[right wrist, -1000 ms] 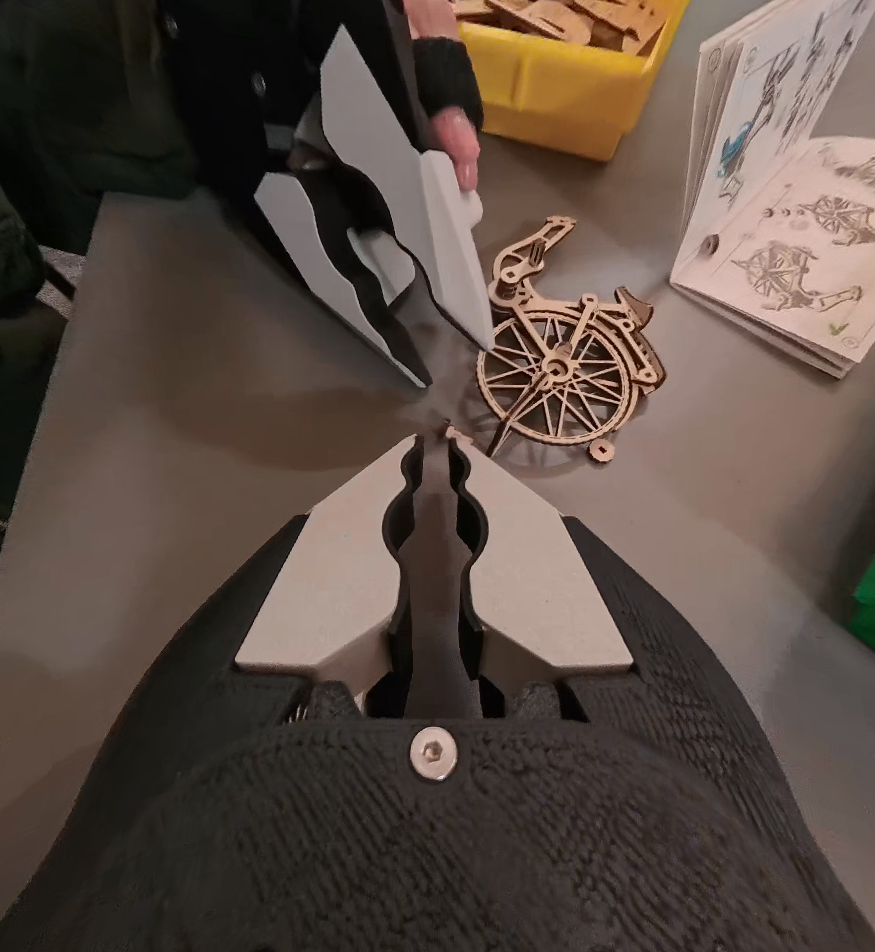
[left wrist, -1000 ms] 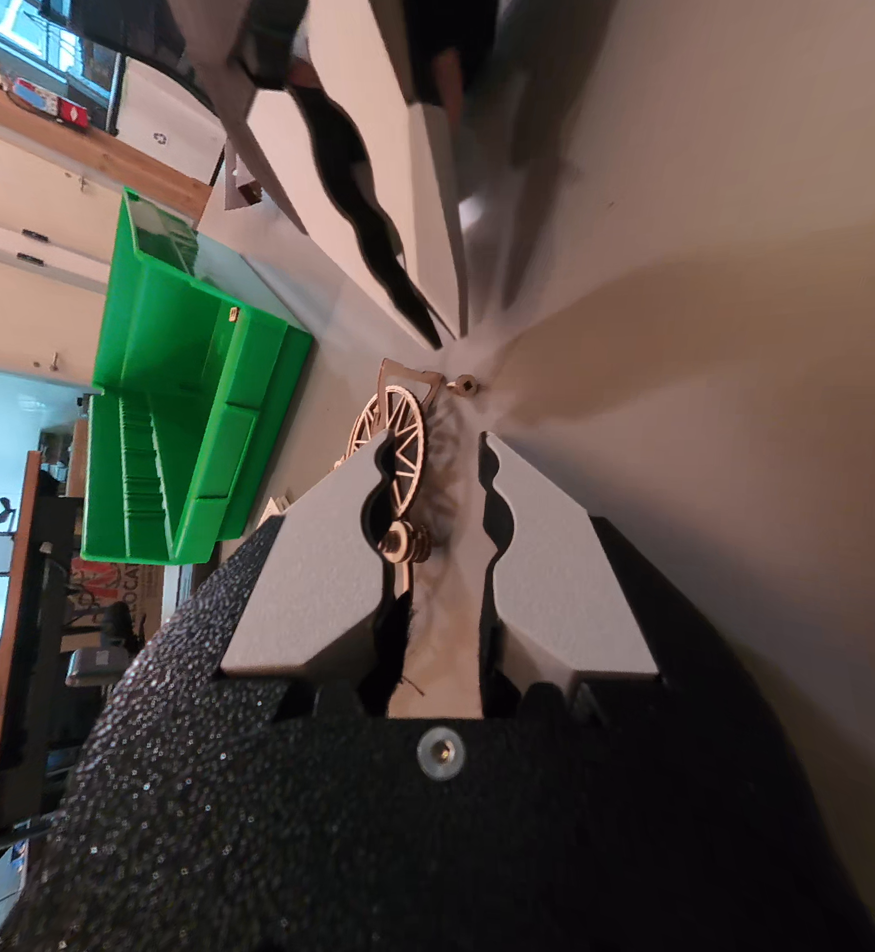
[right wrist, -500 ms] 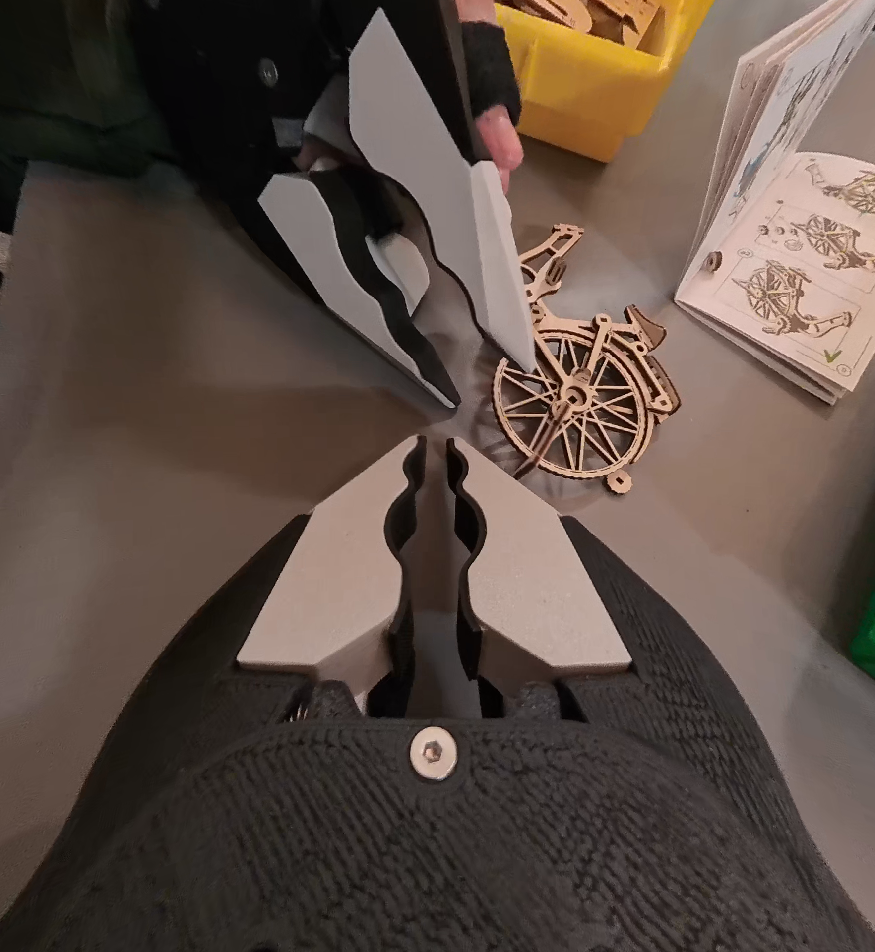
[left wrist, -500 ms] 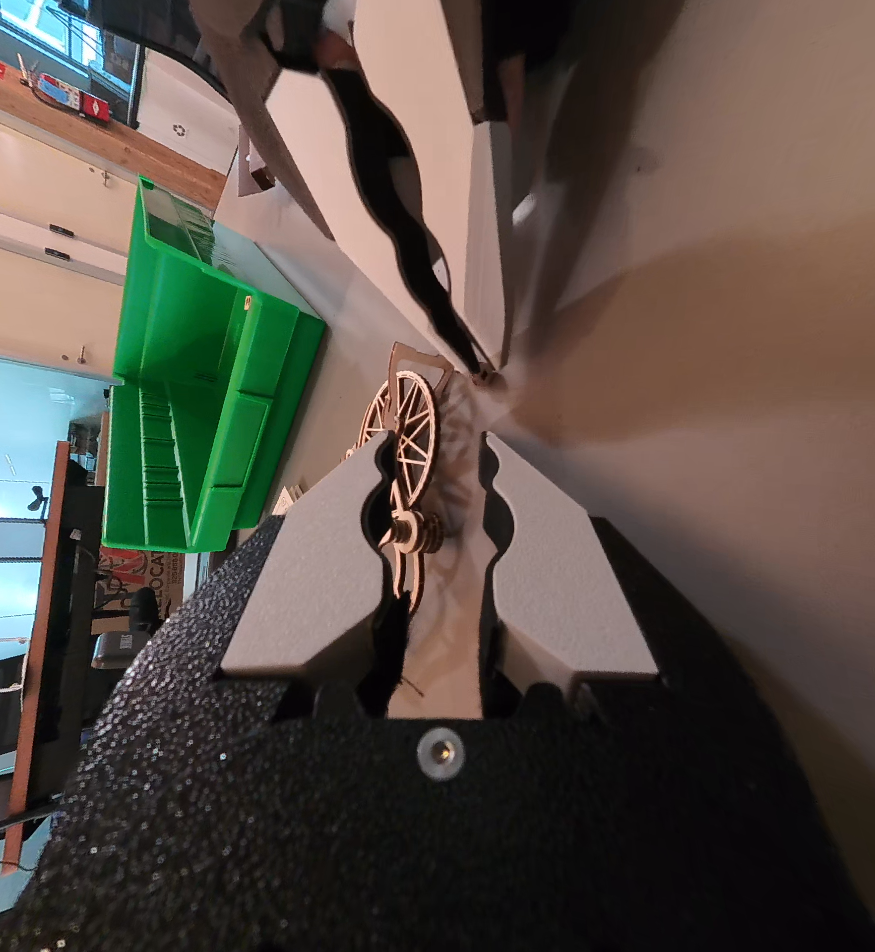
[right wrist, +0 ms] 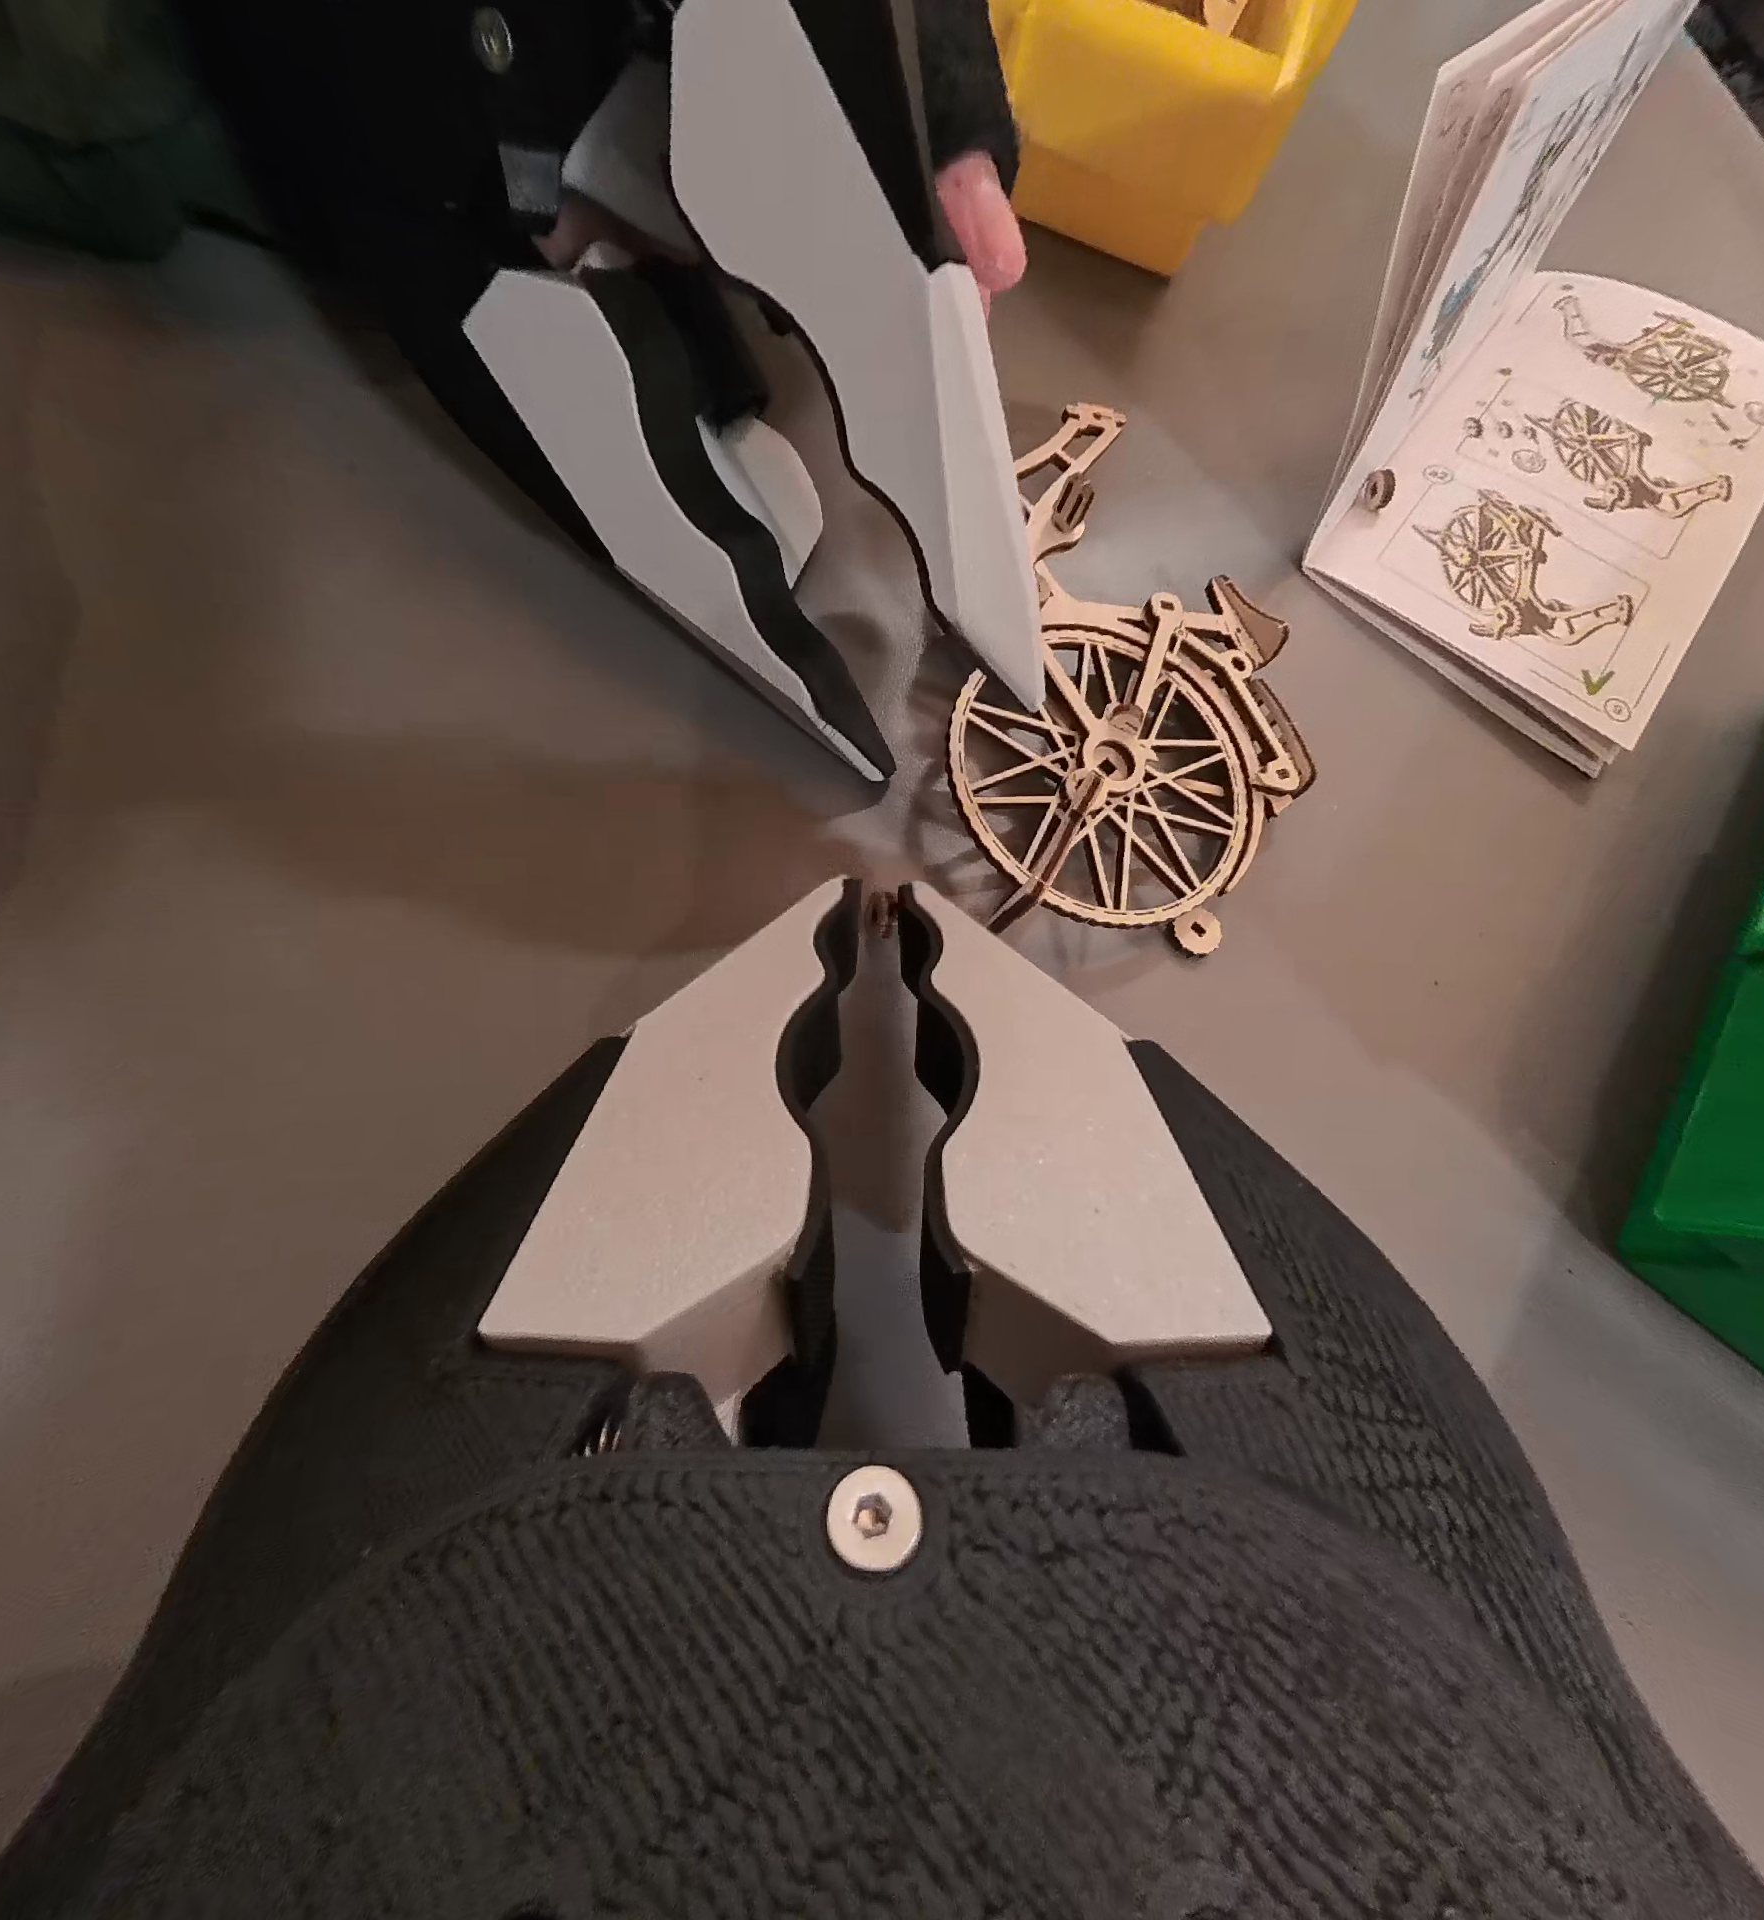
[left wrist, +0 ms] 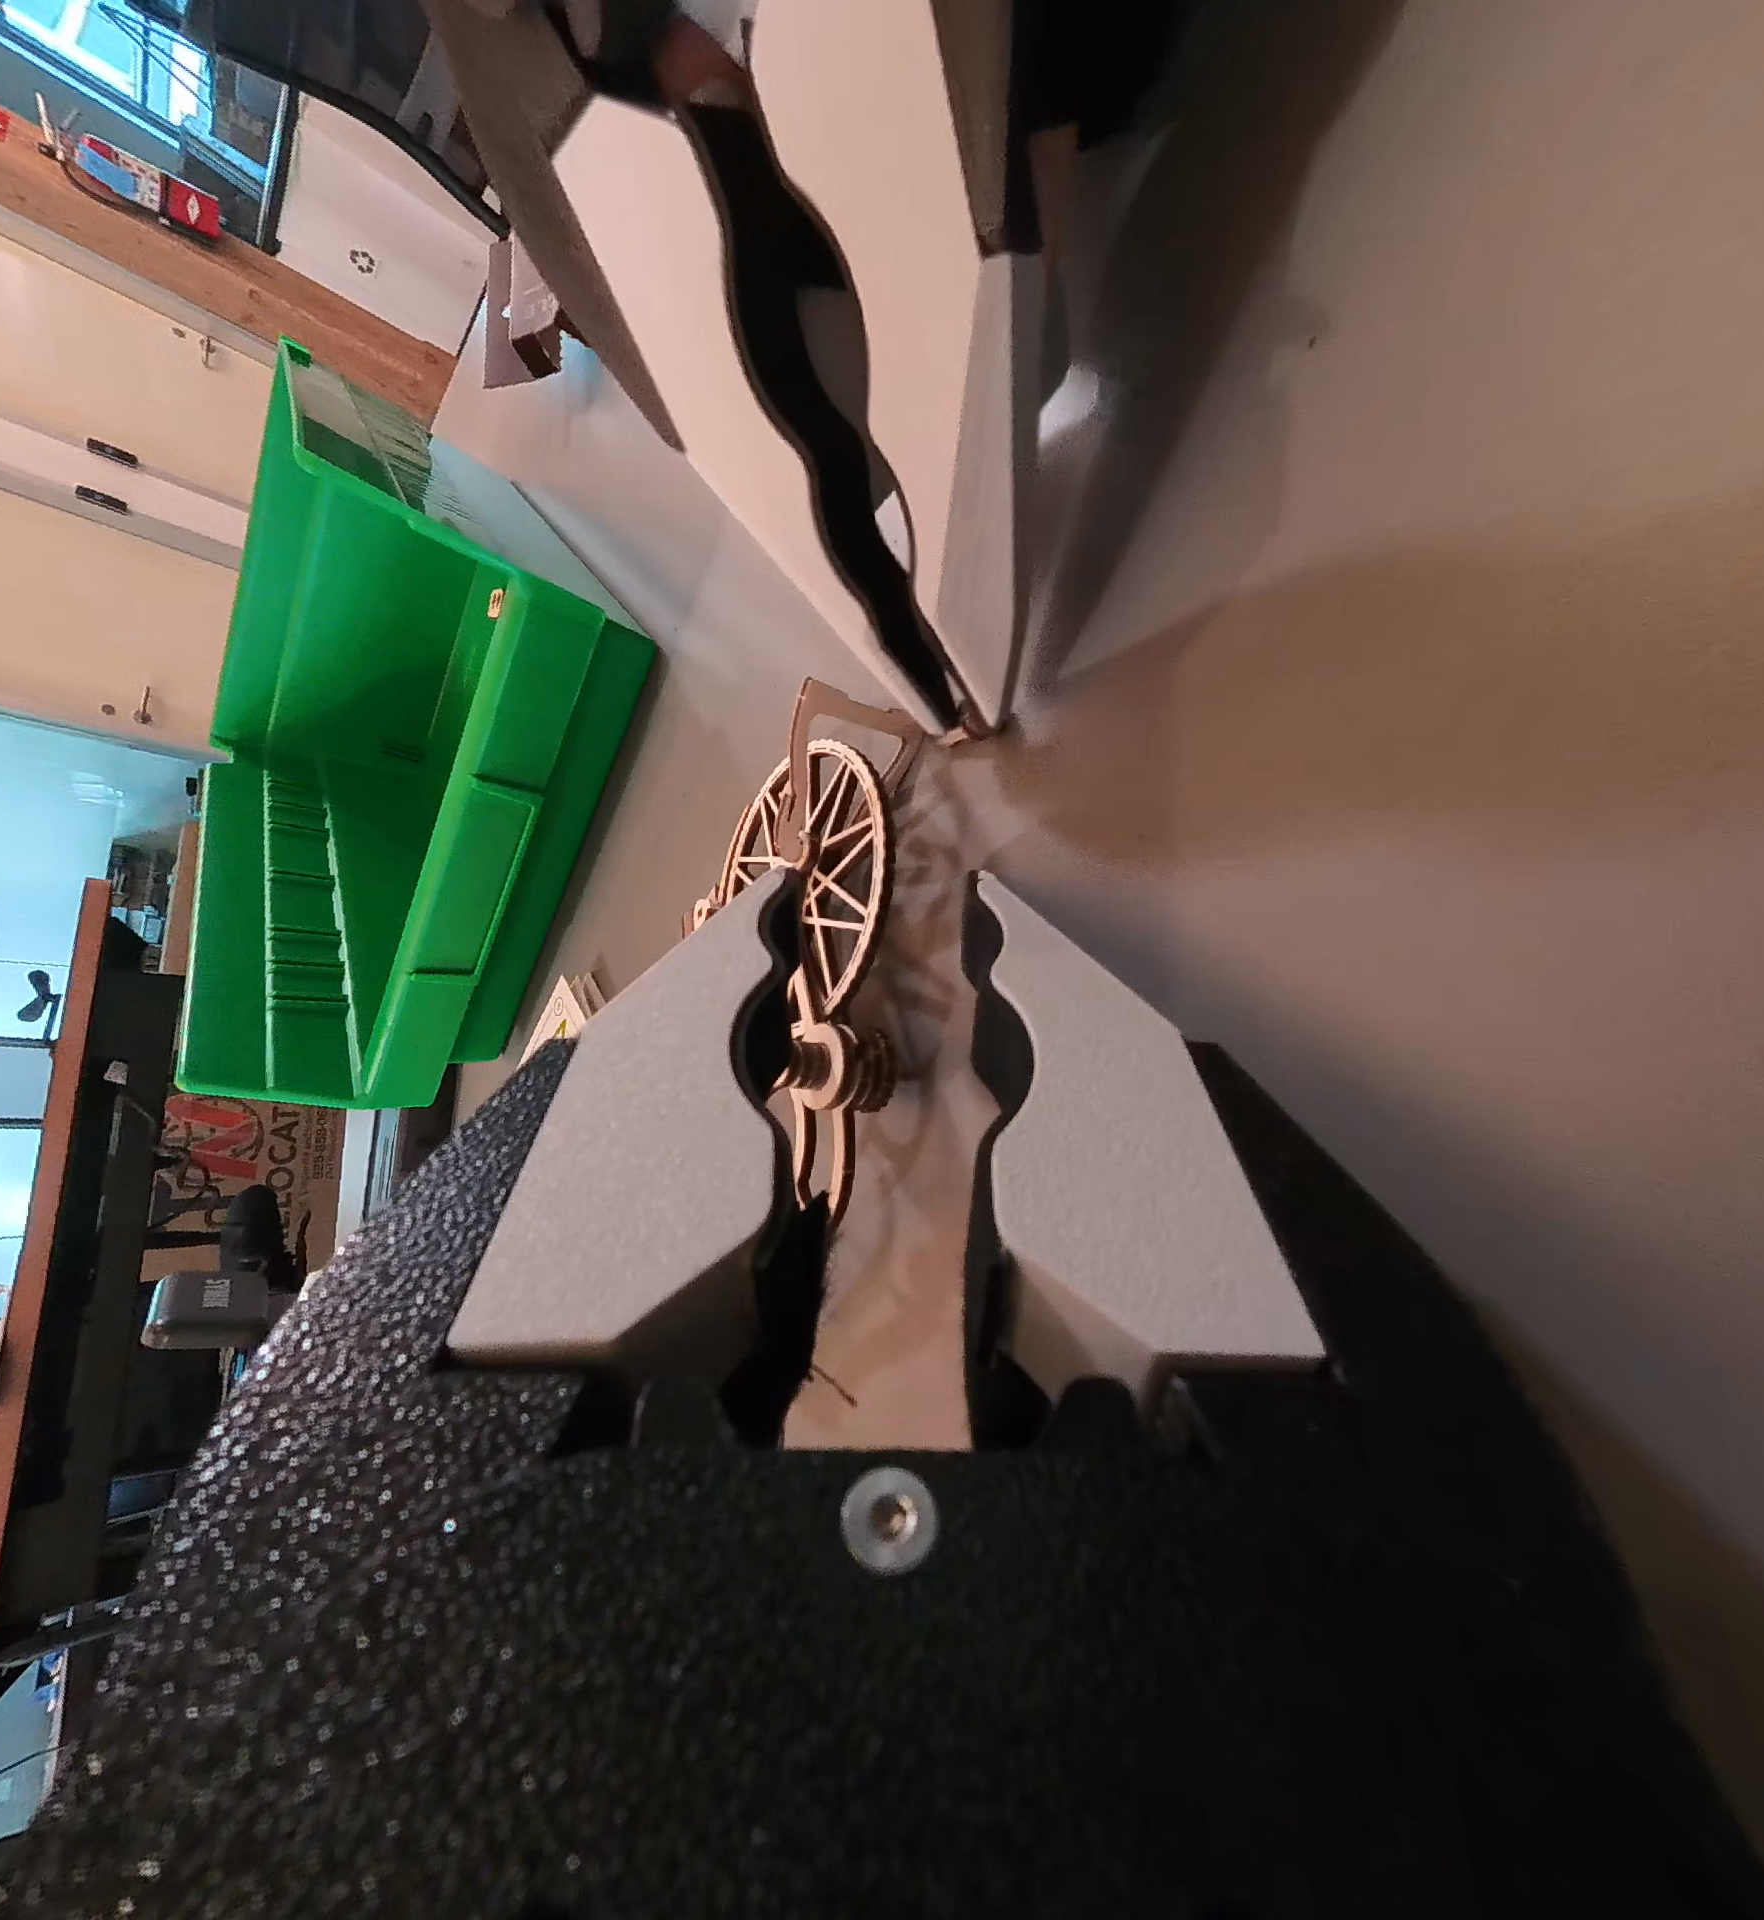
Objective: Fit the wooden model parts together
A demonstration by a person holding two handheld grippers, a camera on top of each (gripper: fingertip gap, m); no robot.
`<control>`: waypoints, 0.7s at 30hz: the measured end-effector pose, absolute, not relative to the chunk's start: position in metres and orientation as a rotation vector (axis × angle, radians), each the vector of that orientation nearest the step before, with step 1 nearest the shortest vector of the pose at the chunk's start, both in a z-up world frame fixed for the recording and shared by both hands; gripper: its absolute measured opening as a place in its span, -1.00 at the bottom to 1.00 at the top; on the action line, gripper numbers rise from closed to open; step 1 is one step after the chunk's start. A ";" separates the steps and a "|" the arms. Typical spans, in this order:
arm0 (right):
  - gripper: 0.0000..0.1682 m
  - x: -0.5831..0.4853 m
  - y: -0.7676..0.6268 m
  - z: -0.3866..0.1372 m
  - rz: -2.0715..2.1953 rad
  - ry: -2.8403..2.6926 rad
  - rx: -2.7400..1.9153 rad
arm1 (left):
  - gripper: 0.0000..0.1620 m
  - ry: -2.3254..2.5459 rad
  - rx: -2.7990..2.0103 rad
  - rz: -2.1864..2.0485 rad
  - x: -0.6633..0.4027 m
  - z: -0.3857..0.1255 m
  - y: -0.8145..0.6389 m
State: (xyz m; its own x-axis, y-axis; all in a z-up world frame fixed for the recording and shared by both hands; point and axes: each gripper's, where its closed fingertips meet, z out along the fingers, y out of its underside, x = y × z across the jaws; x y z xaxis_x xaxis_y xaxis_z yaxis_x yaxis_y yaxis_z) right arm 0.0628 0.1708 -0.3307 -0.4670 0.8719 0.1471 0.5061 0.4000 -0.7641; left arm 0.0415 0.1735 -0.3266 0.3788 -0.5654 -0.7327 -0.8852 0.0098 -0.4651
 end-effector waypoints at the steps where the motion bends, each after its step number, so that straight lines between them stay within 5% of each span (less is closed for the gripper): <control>1: -0.94 0.063 0.171 -0.331 0.878 -2.125 -1.167 | -0.65 1.300 -1.671 0.414 0.041 -0.327 0.173; 21: -0.99 0.063 0.174 -0.312 0.887 -2.068 -1.037 | -0.56 1.334 -1.631 0.618 0.029 -0.324 0.180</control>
